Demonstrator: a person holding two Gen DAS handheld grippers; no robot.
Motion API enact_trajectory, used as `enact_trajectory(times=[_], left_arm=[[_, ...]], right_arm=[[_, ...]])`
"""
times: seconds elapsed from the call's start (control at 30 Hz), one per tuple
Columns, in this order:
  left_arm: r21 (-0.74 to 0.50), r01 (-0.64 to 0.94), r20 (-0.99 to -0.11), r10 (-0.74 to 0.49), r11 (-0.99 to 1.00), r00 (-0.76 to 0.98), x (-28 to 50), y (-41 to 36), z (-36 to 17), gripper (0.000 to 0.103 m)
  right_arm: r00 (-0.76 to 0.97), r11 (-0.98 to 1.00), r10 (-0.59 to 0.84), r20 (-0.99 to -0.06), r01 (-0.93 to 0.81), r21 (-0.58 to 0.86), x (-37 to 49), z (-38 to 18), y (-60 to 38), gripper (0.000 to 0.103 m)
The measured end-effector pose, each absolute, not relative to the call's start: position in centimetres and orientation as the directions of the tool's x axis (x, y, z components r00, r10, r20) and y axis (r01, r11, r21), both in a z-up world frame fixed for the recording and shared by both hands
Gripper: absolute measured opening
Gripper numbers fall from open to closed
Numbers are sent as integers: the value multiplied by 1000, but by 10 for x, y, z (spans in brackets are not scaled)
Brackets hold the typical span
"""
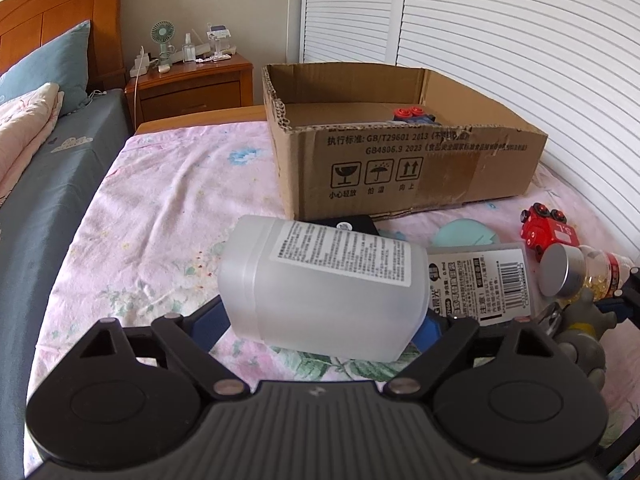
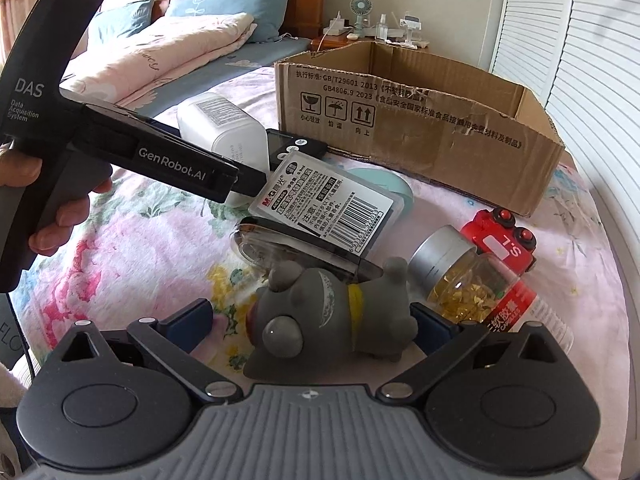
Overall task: Organize rigid objects
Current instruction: 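Grasp grey rubber toy figure with right tool while left tool grasps white jug, then carry grey toy and white jug into the box and open both tools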
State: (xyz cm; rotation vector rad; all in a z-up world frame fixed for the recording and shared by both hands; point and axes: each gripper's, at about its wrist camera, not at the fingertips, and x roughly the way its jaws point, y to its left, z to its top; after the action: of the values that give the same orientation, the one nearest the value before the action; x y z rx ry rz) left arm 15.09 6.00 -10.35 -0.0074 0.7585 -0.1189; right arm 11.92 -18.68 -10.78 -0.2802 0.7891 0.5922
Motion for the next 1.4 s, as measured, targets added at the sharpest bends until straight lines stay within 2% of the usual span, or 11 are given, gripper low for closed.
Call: enact_trajectory(times=[0.13, 0.23, 0.47, 0.9, 1.4], left_arm=[[-57, 111, -687, -120, 992, 717, 152, 60, -104, 84], [-54, 110, -686, -117, 992, 718, 152, 59, -103, 84], [-46, 105, -687, -108, 993, 719, 152, 59, -102, 83], [-20, 96, -658, -86, 995, 748, 147, 58, -95, 83], [-13, 201, -722, -148, 980, 676, 139, 67, -72, 83]], right_arm=[[559, 810, 385, -734, -586, -22, 119, -108, -188, 103], [571, 811, 376, -730, -584, -40, 118, -106, -187, 97], [588, 818, 353, -727, -572, -66, 116, -101, -186, 78], [597, 828, 348, -723, -557, -61, 114, -101, -189, 78], [571, 835, 351, -742, -549, -27, 107, -76, -201, 76]])
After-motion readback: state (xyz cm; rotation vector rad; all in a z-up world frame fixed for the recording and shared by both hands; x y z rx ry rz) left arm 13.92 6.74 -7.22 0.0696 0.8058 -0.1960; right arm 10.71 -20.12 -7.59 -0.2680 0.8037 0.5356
